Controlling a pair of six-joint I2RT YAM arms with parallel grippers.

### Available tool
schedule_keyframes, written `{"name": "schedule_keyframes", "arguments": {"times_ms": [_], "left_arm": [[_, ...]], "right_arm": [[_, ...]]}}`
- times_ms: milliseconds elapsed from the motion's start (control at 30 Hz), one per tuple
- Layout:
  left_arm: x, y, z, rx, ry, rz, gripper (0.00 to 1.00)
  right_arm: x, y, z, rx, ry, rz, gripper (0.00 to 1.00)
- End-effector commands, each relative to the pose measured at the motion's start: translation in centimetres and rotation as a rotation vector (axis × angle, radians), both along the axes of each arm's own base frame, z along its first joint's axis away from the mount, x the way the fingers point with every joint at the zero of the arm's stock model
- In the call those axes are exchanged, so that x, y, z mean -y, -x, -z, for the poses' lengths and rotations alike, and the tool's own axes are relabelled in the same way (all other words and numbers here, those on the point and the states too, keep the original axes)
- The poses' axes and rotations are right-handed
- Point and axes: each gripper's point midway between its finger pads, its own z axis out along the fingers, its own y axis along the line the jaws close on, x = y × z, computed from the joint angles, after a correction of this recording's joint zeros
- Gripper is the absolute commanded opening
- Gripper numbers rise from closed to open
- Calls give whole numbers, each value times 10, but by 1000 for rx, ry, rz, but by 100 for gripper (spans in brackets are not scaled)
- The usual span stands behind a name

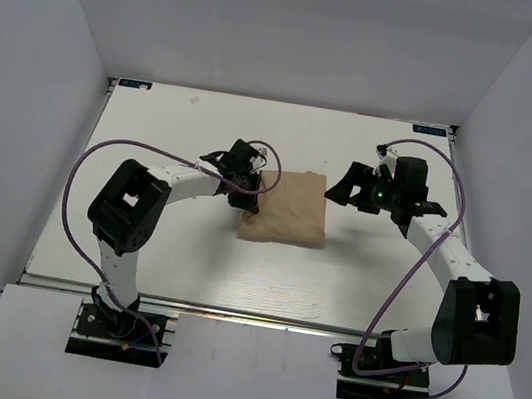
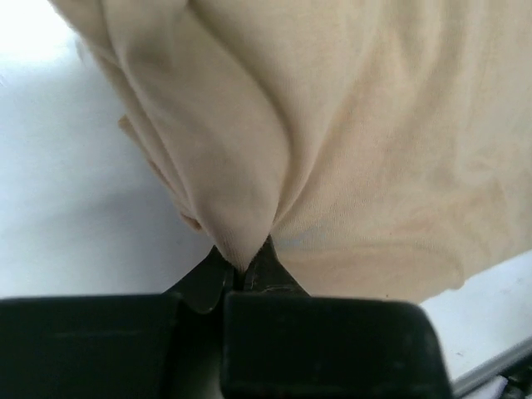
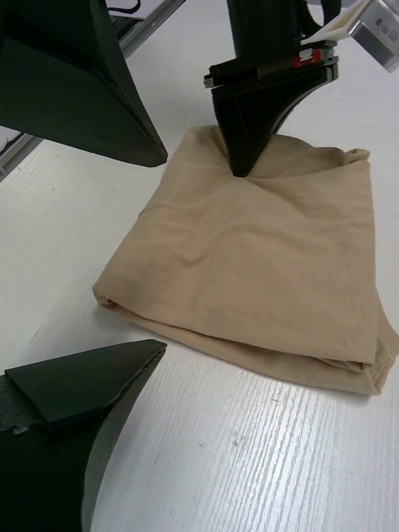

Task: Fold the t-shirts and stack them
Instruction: Put the neatly folded tshirt into the corner of the board with the left arm

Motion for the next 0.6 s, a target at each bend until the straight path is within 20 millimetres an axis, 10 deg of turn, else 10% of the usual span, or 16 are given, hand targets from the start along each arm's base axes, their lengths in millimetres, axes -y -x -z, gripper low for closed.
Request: {"name": "schedule_keyframes", "arguments": {"times_ms": [0,233,567], "left_arm": [[-22,-24,-15,99,-144,18,0],[-97,-81,-94,458,-535,-26,0],[-182,-133,-143,594,-743,-148,0]], "right_arm": [[1,-5,-18,53,-2,0,90],[7,-10,-25,112,30,13,90],[1,-18,-22,94,5,9,90]]}}
